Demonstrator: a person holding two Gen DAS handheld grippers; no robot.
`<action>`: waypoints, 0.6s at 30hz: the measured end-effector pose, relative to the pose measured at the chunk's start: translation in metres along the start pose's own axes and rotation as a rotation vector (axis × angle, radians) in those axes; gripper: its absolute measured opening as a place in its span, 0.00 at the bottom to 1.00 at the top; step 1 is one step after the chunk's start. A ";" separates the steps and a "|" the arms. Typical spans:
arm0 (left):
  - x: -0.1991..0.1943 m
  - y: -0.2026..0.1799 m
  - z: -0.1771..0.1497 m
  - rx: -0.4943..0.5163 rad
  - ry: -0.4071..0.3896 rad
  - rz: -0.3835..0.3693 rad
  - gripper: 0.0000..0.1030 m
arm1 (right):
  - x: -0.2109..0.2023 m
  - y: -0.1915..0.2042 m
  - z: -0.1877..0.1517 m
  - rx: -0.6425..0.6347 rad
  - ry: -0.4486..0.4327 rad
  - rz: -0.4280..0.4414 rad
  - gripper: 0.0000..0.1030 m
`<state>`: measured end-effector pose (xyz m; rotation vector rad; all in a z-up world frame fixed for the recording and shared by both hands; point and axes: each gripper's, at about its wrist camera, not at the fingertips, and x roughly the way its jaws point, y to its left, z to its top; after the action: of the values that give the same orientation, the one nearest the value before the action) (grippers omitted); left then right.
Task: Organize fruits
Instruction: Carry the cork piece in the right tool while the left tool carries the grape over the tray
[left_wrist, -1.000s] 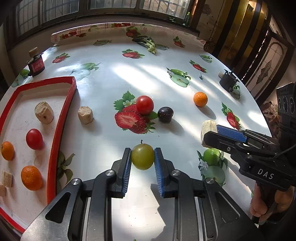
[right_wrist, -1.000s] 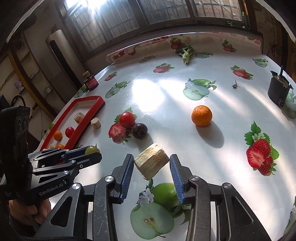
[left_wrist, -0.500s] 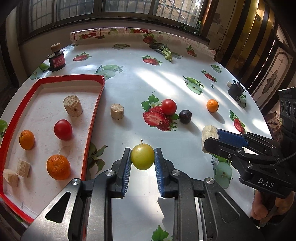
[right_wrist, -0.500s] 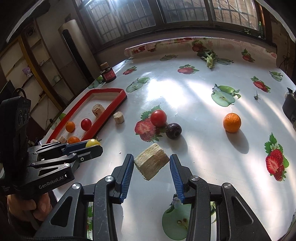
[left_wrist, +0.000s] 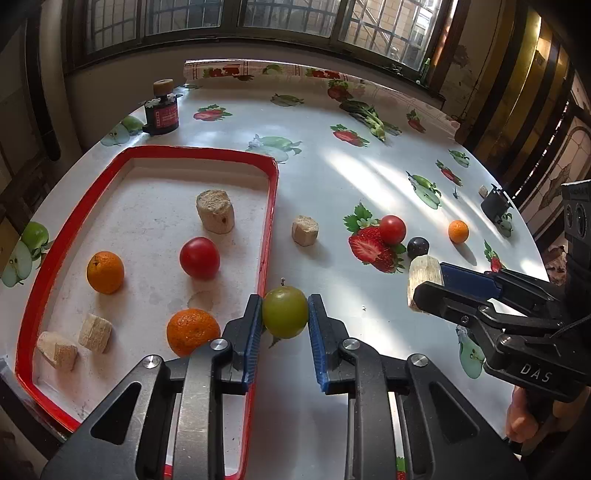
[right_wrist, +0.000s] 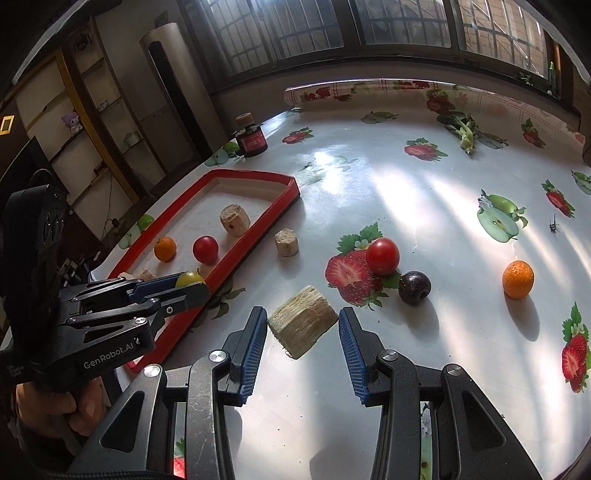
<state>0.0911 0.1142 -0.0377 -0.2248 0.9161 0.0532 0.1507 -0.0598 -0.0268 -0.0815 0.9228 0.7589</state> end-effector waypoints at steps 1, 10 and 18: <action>0.000 0.004 0.001 -0.005 -0.001 0.004 0.21 | 0.002 0.003 0.002 -0.004 0.002 0.004 0.40; 0.000 0.034 0.006 -0.041 -0.005 0.036 0.21 | 0.022 0.027 0.017 -0.043 0.020 0.028 0.40; 0.000 0.060 0.015 -0.067 -0.011 0.063 0.21 | 0.042 0.043 0.035 -0.077 0.032 0.041 0.40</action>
<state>0.0938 0.1759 -0.0391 -0.2578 0.9116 0.1433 0.1638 0.0083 -0.0258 -0.1425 0.9279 0.8335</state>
